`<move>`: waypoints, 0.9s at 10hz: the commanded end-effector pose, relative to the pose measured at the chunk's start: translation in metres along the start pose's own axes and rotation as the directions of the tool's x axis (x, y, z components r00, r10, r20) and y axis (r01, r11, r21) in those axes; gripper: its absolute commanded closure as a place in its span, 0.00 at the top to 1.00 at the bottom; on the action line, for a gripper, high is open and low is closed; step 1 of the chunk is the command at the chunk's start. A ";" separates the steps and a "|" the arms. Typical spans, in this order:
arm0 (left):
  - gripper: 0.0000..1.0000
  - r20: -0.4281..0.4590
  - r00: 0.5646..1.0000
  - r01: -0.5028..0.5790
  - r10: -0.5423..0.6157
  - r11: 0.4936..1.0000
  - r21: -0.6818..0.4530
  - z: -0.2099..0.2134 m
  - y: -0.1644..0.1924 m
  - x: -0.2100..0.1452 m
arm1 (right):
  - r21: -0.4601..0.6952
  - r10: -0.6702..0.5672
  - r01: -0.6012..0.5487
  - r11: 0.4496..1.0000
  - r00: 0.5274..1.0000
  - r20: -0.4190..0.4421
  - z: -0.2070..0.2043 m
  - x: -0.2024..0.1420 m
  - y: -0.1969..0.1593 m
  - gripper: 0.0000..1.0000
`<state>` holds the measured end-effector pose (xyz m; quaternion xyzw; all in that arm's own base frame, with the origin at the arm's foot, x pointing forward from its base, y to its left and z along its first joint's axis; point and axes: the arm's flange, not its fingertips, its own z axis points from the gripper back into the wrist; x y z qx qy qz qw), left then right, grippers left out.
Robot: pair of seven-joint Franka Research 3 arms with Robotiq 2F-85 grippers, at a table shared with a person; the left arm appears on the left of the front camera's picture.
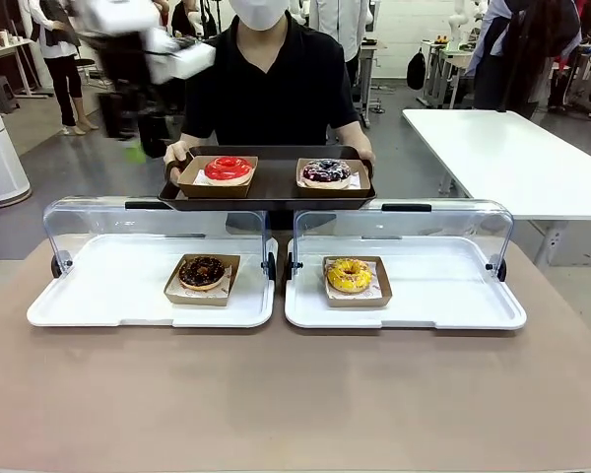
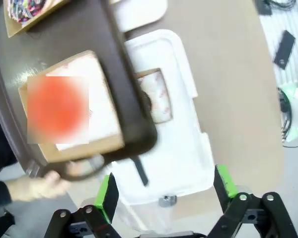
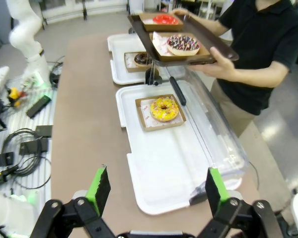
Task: Provide the desired donut to the person.
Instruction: Place the picked Paper togo box onto the Handle tray extended by the person.
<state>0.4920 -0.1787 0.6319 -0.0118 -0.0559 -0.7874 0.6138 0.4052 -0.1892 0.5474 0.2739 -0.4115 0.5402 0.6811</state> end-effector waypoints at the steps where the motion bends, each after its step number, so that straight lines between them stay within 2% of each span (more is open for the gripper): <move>1: 1.00 0.092 0.996 0.004 -0.009 0.999 0.055 -0.003 -0.084 -0.069 | 0.002 0.003 -0.003 1.000 1.000 -0.004 0.000 0.000 0.002 1.00; 3: 1.00 0.122 0.991 -0.055 0.048 0.997 0.059 -0.015 -0.124 -0.117 | 0.002 0.003 -0.003 1.000 1.000 -0.004 0.000 0.000 0.002 1.00; 5: 1.00 0.167 0.982 -0.102 0.090 0.993 0.064 -0.037 -0.146 -0.145 | 0.002 0.003 -0.003 1.000 1.000 -0.004 0.000 0.000 0.002 1.00; 8: 1.00 0.186 0.970 -0.174 0.160 0.983 0.064 -0.063 -0.142 -0.170 | 0.002 0.003 -0.003 1.000 1.000 -0.004 0.000 0.000 0.002 1.00; 9: 1.00 0.153 0.971 -0.196 0.184 0.978 0.072 -0.066 -0.140 -0.171 | 0.002 0.003 -0.003 1.000 1.000 -0.004 0.000 0.000 0.002 1.00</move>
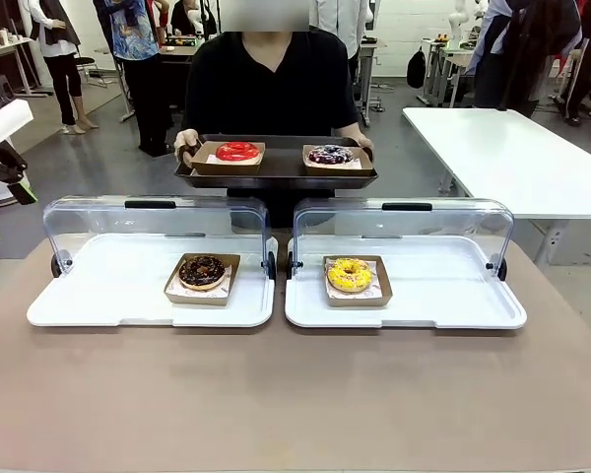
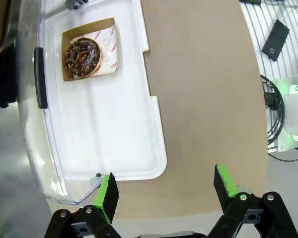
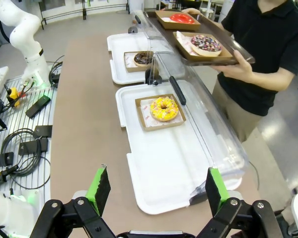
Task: Provide the desired donut to the person.
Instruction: Place the picked Paper togo box onto the Handle tray extended by the person.
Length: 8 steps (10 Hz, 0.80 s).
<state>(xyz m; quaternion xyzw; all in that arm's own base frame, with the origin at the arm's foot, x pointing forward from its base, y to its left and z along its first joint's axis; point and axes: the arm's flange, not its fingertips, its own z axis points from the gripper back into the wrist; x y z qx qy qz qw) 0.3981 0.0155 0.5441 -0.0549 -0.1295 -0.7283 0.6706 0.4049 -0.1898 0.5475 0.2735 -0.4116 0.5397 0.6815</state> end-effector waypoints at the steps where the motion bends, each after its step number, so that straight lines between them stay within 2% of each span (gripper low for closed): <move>1: 1.00 0.004 1.000 0.012 -0.012 1.000 -0.007 0.006 -0.005 0.003 | 0.003 0.003 -0.003 1.000 1.000 -0.004 0.000 0.000 0.001 1.00; 8: 1.00 0.002 1.000 0.006 -0.006 1.000 0.000 0.004 -0.003 0.002 | 0.003 0.003 -0.003 1.000 1.000 -0.004 0.000 0.000 0.001 1.00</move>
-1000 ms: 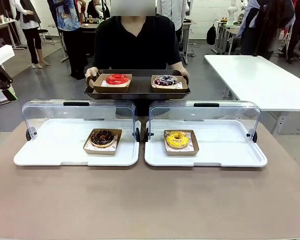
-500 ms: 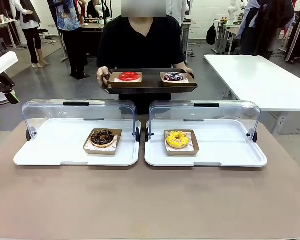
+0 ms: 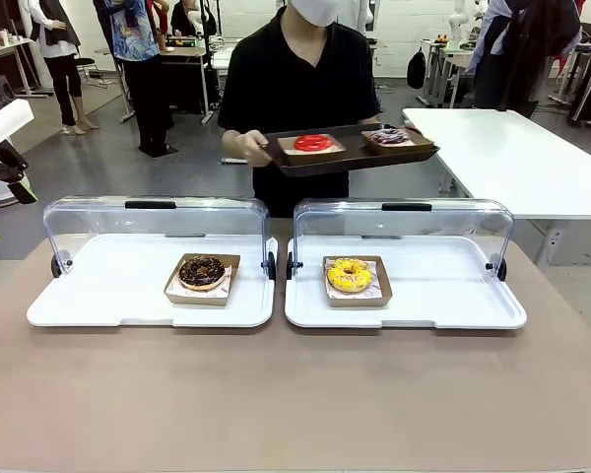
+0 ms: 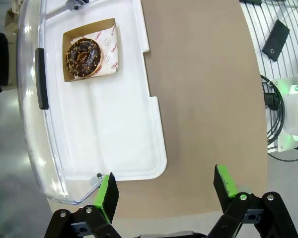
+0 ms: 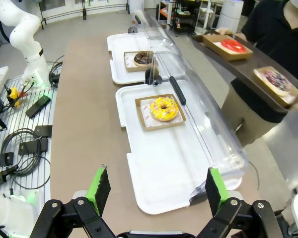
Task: Provide the desired donut to the person.
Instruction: Place the picked Paper togo box onto the Handle tray extended by the person.
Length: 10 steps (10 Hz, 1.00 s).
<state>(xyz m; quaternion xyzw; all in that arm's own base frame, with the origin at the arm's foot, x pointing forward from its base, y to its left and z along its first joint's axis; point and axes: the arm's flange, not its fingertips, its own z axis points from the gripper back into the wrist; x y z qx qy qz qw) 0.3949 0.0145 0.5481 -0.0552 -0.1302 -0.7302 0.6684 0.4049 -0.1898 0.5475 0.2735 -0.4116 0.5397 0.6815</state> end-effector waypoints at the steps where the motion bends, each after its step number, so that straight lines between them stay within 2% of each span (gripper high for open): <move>1: 1.00 0.127 0.990 -0.065 0.064 0.998 0.008 0.002 0.008 -0.021 | 0.003 0.003 -0.003 1.000 1.000 -0.004 0.000 0.000 0.001 1.00; 2: 1.00 0.269 0.956 -0.116 0.114 0.993 -0.009 0.004 0.013 -0.041 | 0.003 0.003 -0.003 1.000 1.000 -0.004 0.000 0.000 0.001 1.00; 3: 1.00 0.403 0.903 -0.157 0.149 0.987 -0.013 0.005 0.009 -0.066 | 0.003 0.003 -0.003 1.000 1.000 -0.004 0.000 0.000 0.001 1.00; 5: 1.00 0.572 0.802 -0.197 0.169 0.980 -0.014 0.013 0.005 -0.099 | 0.003 0.003 -0.003 1.000 1.000 -0.004 0.000 0.000 0.001 1.00; 7: 1.00 0.614 0.764 -0.227 0.197 0.974 -0.030 0.014 0.005 -0.121 | 0.003 0.003 -0.003 1.000 1.000 -0.004 0.000 0.000 0.001 1.00; 10: 1.00 0.634 0.751 -0.198 0.184 0.979 -0.050 -0.002 0.002 -0.145 | 0.003 0.003 -0.003 1.000 1.000 -0.004 0.000 0.000 0.001 1.00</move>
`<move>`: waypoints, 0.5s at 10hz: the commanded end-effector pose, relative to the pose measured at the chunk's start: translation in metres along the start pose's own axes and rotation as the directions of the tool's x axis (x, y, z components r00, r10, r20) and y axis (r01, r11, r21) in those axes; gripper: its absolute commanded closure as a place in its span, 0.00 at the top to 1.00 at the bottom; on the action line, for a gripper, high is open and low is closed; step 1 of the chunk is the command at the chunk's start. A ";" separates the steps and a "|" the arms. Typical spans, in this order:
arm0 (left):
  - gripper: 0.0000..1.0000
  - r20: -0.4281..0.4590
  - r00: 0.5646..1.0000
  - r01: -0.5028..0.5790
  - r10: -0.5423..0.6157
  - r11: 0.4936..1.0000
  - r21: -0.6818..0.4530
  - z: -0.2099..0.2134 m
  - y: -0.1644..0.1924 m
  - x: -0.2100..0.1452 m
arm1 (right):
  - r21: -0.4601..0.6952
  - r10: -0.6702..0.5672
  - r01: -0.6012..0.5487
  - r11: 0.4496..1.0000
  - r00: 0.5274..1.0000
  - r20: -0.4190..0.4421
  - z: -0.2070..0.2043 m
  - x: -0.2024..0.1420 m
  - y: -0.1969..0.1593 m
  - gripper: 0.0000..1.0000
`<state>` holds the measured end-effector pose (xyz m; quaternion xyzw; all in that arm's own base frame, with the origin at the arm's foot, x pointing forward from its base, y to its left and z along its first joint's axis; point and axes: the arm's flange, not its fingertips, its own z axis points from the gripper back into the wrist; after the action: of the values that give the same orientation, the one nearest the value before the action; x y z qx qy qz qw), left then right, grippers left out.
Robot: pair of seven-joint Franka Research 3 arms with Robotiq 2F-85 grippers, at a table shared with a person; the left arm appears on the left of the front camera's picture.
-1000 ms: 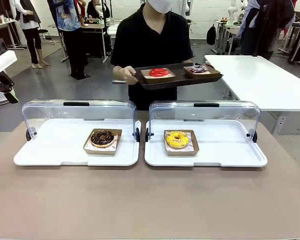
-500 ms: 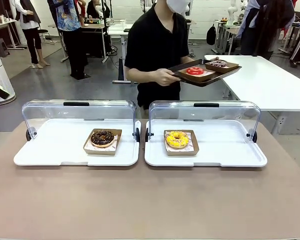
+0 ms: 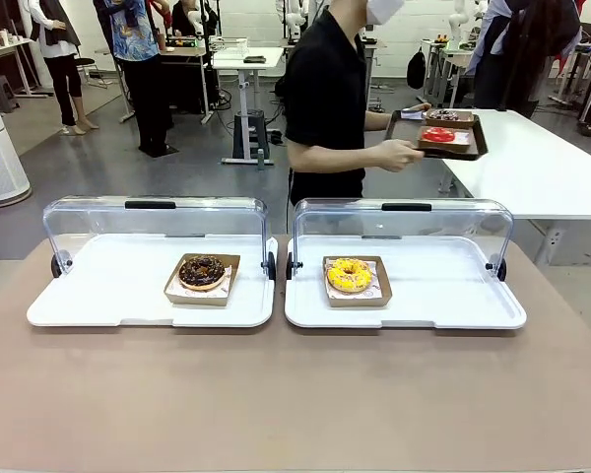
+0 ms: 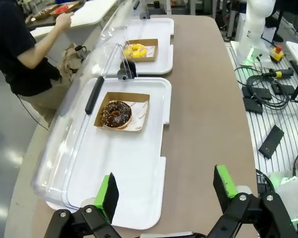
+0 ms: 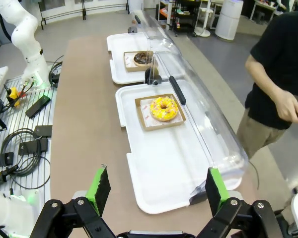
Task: Provide the desired donut to the person.
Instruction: Place the picked Paper togo box onto the Handle tray extended by the person.
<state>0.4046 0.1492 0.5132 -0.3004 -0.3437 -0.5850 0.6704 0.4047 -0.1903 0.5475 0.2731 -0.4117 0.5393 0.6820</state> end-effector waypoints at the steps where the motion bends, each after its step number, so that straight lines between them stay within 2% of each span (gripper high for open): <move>1: 1.00 0.041 0.999 0.032 -0.030 0.999 -0.029 0.000 0.009 -0.016 | 0.004 0.004 -0.004 1.000 1.000 -0.003 -0.001 0.000 0.001 1.00; 3: 1.00 0.079 0.996 0.039 -0.037 0.999 -0.029 0.000 0.005 -0.031 | 0.004 0.004 -0.004 1.000 1.000 -0.003 -0.001 0.000 0.001 1.00; 5: 1.00 0.129 0.985 0.124 -0.118 0.991 -0.040 0.004 0.008 -0.027 | 0.004 0.004 -0.004 1.000 1.000 -0.003 -0.001 0.000 0.001 1.00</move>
<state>0.4037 0.1667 0.4863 -0.3276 -0.3660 -0.5970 0.6342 0.4047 -0.1903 0.5475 0.2731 -0.4117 0.5393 0.6819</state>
